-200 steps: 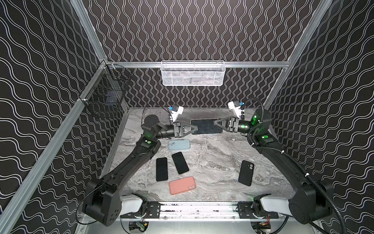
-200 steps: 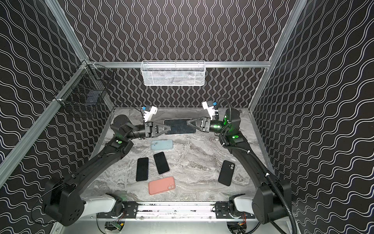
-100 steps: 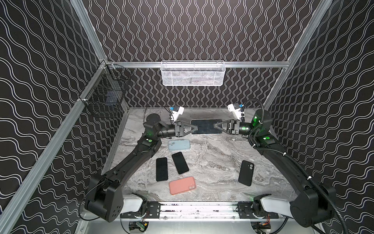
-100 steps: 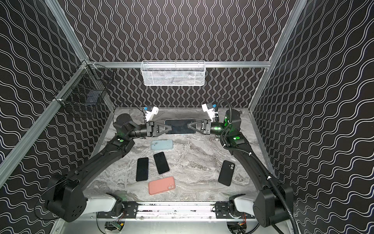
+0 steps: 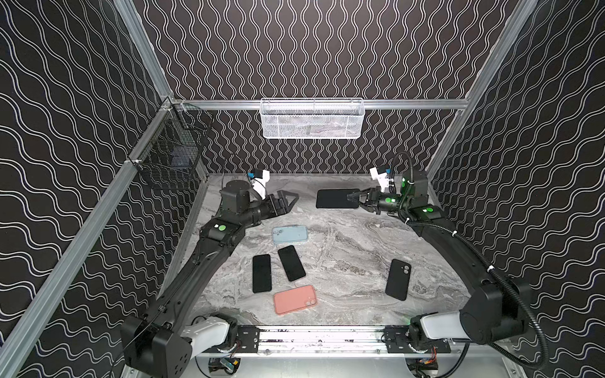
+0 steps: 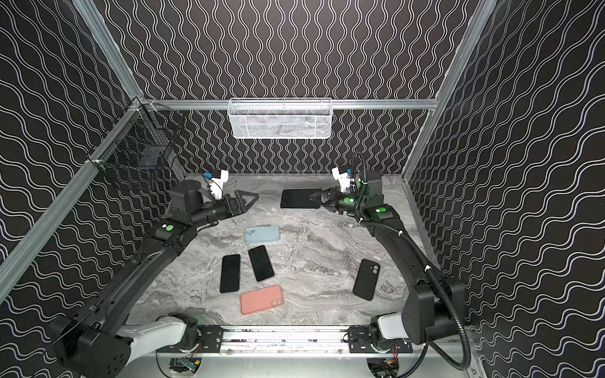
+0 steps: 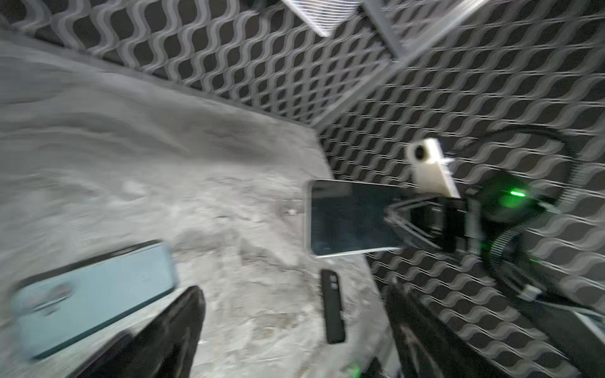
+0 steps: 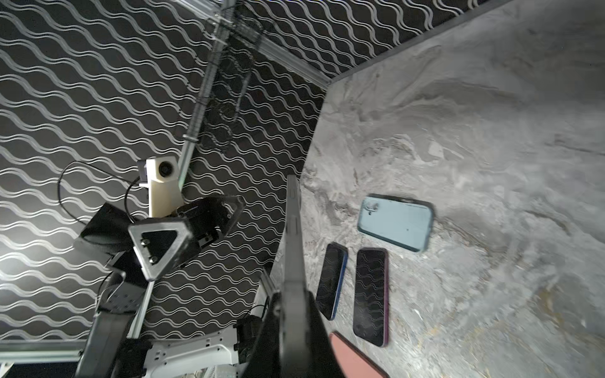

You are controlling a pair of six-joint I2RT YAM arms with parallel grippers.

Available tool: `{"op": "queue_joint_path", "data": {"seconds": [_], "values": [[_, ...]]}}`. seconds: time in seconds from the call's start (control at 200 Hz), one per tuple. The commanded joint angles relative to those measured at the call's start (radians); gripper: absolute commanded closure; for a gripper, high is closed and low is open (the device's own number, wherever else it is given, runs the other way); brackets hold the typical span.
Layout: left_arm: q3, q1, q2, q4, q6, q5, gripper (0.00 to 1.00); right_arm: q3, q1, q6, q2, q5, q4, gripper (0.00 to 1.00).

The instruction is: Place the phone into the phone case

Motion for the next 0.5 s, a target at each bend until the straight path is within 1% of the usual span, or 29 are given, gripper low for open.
{"op": "queue_joint_path", "data": {"seconds": [0.0,0.05,0.095,0.18,0.255,0.335,0.496], "values": [[-0.012,0.009,0.044,-0.235,0.084,-0.339,0.11,0.020,-0.003,-0.067,0.008,0.079,-0.079,1.00],[-0.001,0.011,0.099,-0.270,0.106,-0.369,0.10,0.016,-0.001,-0.073,0.015,0.092,-0.080,1.00],[0.009,0.011,0.156,-0.305,0.092,-0.397,0.11,0.013,0.004,-0.074,0.030,0.098,-0.074,1.00],[0.020,0.014,0.270,-0.302,0.096,-0.390,0.11,0.023,0.014,-0.083,0.081,0.091,-0.081,1.00],[0.033,0.014,0.366,-0.279,0.101,-0.367,0.12,0.040,0.021,-0.093,0.131,0.072,-0.097,1.00],[0.065,0.023,0.472,-0.262,0.114,-0.333,0.13,0.045,0.026,-0.108,0.164,0.077,-0.115,1.00],[0.111,0.024,0.589,-0.260,0.109,-0.369,0.16,0.012,0.027,-0.102,0.160,0.070,-0.088,1.00]]}}
